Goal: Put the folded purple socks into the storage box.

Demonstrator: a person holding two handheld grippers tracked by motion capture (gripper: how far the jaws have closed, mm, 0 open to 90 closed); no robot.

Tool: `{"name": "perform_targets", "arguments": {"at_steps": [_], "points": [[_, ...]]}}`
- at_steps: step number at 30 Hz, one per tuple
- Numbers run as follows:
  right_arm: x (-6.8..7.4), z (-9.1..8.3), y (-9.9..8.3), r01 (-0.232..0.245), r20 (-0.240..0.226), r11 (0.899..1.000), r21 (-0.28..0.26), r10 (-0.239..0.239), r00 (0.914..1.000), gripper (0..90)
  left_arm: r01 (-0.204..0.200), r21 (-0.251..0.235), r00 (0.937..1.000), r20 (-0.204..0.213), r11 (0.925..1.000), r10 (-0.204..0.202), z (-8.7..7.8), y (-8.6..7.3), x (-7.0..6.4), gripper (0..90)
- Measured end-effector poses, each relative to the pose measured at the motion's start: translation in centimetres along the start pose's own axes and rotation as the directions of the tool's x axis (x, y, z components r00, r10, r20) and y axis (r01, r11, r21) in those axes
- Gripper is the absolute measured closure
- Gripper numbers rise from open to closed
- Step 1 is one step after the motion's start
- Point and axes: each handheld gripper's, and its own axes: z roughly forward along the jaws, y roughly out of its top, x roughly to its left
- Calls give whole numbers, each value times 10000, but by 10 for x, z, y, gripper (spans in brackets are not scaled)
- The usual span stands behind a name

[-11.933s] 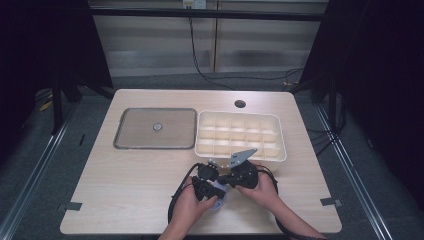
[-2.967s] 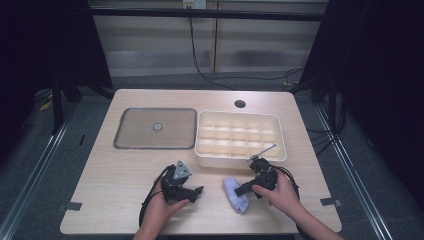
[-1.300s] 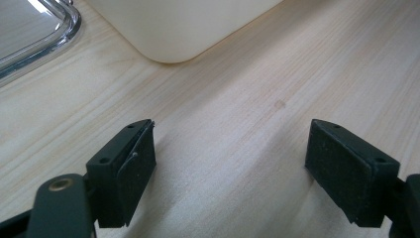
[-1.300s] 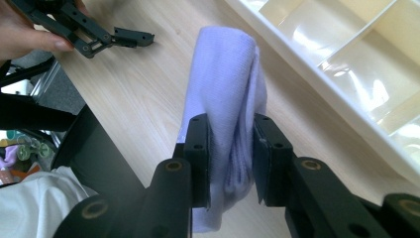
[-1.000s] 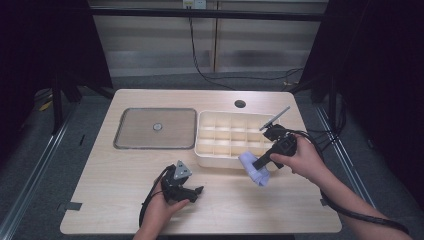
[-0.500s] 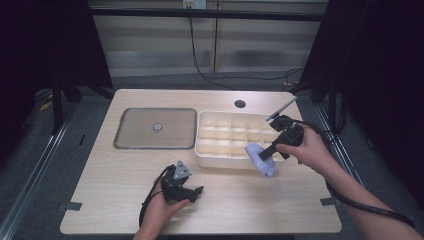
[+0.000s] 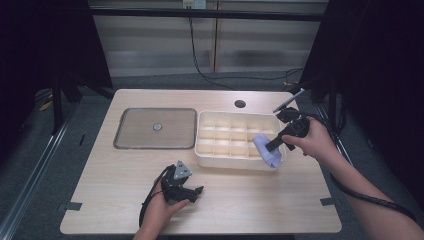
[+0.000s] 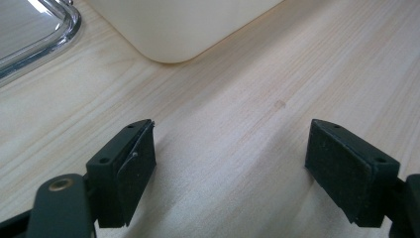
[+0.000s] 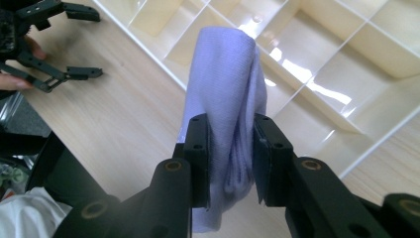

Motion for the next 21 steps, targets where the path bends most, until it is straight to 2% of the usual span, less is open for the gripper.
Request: {"name": "perform_targets", "arguments": {"at_steps": [5, 21], "points": [[-12, 3, 2, -276, 228, 9996, 6, 276, 9994, 715, -12, -10, 10000, -4, 10000, 12, 0, 0, 0, 191], [-39, 15, 6, -644, 846, 9978, 173, 627, 9944, 714, -4, 1, 10000, -7, 10000, 4, 0, 0, 0, 191]]}}
